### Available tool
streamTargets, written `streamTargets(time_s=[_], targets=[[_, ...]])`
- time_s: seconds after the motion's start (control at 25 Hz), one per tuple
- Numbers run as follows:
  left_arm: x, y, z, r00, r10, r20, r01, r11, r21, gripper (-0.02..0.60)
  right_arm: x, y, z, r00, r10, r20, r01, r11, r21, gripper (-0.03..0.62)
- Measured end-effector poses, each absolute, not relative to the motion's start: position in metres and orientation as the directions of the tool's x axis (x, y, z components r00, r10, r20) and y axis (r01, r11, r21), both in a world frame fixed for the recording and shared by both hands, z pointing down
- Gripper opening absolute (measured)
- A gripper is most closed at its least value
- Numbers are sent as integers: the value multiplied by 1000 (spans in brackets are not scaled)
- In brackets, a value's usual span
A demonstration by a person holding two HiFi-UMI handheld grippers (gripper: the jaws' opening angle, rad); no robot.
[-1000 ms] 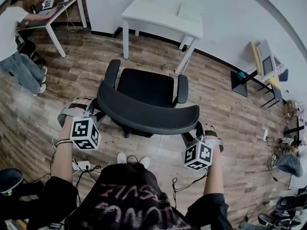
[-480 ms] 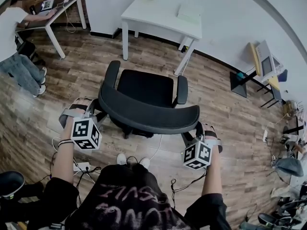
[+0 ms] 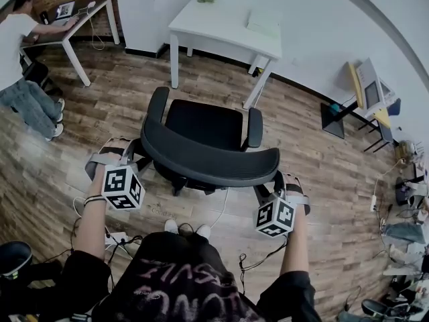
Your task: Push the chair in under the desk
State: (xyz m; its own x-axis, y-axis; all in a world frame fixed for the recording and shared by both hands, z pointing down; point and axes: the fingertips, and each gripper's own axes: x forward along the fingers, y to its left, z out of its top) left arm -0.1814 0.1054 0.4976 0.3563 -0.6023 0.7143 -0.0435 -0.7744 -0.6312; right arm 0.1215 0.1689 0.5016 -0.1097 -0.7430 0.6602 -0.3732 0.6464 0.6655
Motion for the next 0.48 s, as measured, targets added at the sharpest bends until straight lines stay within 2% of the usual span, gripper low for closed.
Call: streamTargets(time_s=[0.48], targets=[[-178, 51, 496, 381, -607, 698, -37, -764, -644, 221, 123, 120, 500, -87, -756, 649, -386, 626, 678, 225]])
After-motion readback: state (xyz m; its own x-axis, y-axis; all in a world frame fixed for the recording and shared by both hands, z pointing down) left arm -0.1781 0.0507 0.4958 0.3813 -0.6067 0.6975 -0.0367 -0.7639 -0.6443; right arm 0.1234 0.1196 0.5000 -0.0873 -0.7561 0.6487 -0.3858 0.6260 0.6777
